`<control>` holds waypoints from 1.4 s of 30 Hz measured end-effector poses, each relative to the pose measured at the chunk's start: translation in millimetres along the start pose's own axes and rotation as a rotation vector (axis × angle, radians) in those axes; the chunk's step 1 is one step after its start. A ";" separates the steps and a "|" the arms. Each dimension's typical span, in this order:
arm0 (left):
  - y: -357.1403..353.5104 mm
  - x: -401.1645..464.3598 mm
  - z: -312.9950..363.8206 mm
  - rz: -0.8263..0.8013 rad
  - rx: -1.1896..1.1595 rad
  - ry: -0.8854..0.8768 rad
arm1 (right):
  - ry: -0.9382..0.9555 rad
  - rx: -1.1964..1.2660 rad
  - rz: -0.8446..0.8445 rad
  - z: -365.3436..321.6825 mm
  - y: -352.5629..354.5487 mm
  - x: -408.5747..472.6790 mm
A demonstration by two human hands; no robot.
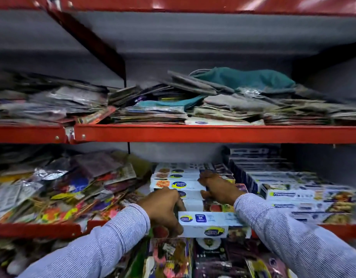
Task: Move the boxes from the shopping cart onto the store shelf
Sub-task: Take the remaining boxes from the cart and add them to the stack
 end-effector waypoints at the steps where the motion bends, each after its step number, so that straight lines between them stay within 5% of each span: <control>1: -0.4 3.1 -0.6 -0.002 -0.001 -0.004 | -0.009 0.012 0.006 1.8 -2.6 2.8; 9: -4.5 14.9 -5.1 -0.019 -0.014 0.000 | -0.022 0.068 0.112 3.2 1.0 17.8; 19: 25.4 43.8 -5.8 0.088 -0.040 0.017 | -0.172 0.271 0.049 29.3 19.7 14.0; 28: 15.3 73.7 -24.8 0.265 -0.028 -0.003 | -0.150 0.241 0.104 30.6 14.0 -19.4; 35: -6.4 68.1 -30.1 0.420 0.122 -0.023 | -0.119 0.106 0.357 -0.9 6.8 -41.1; 42: -9.3 68.6 -33.8 0.414 0.018 -0.034 | -0.143 0.136 0.296 0.8 2.2 -45.9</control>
Point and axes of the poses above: each hand's wrist, its own x-axis towards the middle knuckle, its own y-axis out of the back of the hand, z = x × y, the point moved 6 cm from there along x, towards the middle knuckle, and after that the axes turned 7 degrees about -x, right-handed, at the moved point
